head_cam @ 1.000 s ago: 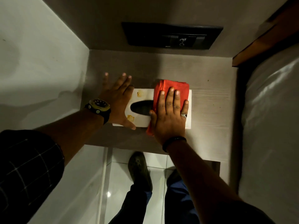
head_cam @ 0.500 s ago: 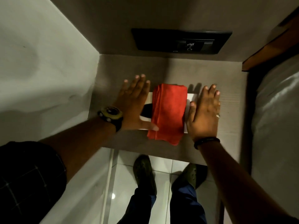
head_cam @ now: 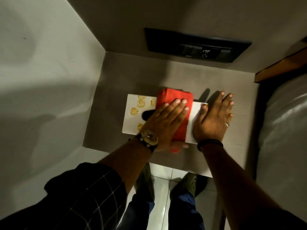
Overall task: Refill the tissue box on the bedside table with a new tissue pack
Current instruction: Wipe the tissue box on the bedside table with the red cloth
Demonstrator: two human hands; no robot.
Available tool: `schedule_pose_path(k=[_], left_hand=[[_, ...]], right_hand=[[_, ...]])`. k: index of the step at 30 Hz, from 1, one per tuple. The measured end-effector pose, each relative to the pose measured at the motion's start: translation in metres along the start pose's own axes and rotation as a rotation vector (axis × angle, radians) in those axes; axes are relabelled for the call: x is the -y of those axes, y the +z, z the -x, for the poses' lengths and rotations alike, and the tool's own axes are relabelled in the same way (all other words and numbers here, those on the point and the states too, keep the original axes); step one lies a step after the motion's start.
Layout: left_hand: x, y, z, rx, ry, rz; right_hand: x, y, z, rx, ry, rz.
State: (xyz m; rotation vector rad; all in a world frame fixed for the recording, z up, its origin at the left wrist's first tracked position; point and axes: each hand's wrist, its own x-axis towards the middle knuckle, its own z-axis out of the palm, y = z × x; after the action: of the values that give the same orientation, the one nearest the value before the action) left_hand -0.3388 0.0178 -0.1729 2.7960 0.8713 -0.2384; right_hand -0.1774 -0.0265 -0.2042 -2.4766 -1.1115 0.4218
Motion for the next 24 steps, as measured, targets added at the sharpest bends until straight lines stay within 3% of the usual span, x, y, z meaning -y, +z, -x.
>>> schedule_pose_path(k=[7, 13, 18, 24], left_hand=[[0.071, -0.007, 0.034, 0.097, 0.009, -0.104], [0.047, -0.003, 0.027, 0.005, -0.127, 0.006], [0.029, 0.006, 0.009, -0.086, -0.258, 0.041], [0.042, 0.006, 0.020, -0.109, -0.203, 0.072]], right_hand=[[0.003, -0.003, 0.001, 0.018, -0.015, 0.047], [0.012, -0.008, -0.004, 0.155, -0.260, 0.330], [0.013, -0.007, -0.008, 0.204, -0.247, 0.440], [0.013, -0.011, -0.007, 0.238, -0.204, 0.452]])
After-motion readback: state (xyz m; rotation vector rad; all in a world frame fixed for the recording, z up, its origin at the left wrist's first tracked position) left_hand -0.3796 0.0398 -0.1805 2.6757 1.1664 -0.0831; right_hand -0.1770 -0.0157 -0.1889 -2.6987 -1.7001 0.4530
